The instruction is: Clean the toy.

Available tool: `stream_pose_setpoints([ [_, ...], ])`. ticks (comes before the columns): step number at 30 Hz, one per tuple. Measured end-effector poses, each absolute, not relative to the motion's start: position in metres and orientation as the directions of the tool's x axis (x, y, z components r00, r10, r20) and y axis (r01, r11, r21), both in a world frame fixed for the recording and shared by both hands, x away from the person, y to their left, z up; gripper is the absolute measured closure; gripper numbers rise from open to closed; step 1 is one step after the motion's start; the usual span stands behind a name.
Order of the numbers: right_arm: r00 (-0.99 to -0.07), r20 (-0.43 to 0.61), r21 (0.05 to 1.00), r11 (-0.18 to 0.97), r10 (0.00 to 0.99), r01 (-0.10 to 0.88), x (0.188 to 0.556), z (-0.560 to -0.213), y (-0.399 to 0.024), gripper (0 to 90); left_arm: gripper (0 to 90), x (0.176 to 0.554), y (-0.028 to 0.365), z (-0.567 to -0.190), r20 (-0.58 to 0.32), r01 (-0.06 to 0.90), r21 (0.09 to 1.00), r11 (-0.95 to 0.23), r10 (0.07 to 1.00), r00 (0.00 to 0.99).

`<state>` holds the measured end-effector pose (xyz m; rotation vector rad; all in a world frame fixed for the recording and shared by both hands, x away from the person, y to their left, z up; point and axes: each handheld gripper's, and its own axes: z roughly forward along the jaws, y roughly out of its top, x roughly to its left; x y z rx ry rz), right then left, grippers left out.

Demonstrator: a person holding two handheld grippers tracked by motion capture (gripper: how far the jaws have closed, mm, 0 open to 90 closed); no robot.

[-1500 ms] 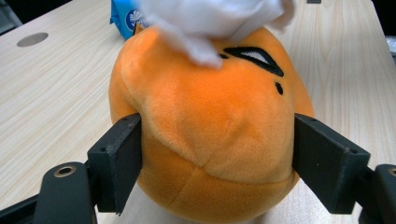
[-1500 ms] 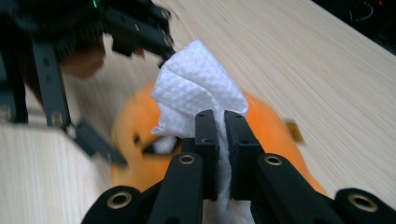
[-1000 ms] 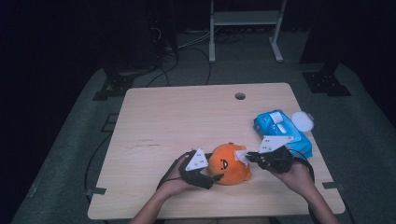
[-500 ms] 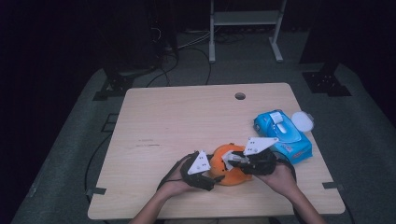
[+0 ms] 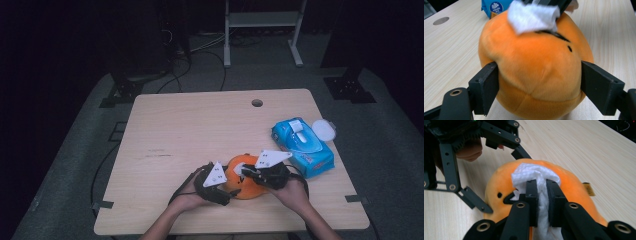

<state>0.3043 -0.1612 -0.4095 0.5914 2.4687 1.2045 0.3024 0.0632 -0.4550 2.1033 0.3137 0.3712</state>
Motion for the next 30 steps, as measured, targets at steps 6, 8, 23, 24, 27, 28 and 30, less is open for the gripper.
stream_pose_setpoints([
  [6, -0.838, -0.088, 0.806, 0.533, 0.539, 0.258, 0.311, -0.406, -0.186, 82.3, 20.5, 0.305, 0.067, -0.457, 0.113, 0.093, 0.863, -0.496, 0.37, 0.922],
  [8, -0.828, -0.073, 0.805, 0.523, 0.555, 0.28, 0.313, -0.408, -0.193, 82.5, 19.1, 0.307, 0.067, -0.454, 0.072, 0.126, 0.87, -0.477, 0.377, 0.924],
  [23, -0.847, -0.113, 0.813, 0.539, 0.52, 0.222, 0.303, -0.401, -0.171, 82.5, 27.4, 0.306, 0.067, -0.451, 0.057, 0.152, 0.874, -0.463, 0.407, 0.912],
  [24, -0.835, -0.114, 0.81, 0.537, 0.538, 0.235, 0.306, -0.402, -0.176, 82.4, 27.4, 0.306, 0.067, -0.451, 0.062, 0.145, 0.874, -0.465, 0.402, 0.914],
  [27, -0.819, -0.057, 0.814, 0.501, 0.572, 0.293, 0.313, -0.41, -0.197, 82.5, 19.0, 0.311, 0.07, -0.443, 0.014, 0.18, 0.872, -0.456, 0.39, 0.921],
  [28, -0.819, -0.066, 0.813, 0.506, 0.57, 0.287, 0.31, -0.41, -0.196, 82.5, 16.0, 0.314, 0.071, -0.44, -0.01, 0.205, 0.876, -0.438, 0.407, 0.913],
  [30, -0.83, -0.066, 0.817, 0.508, 0.555, 0.274, 0.306, -0.409, -0.191, 82.5, 11.7, 0.319, 0.074, -0.438, -0.051, 0.243, 0.885, -0.398, 0.437, 0.898],
])
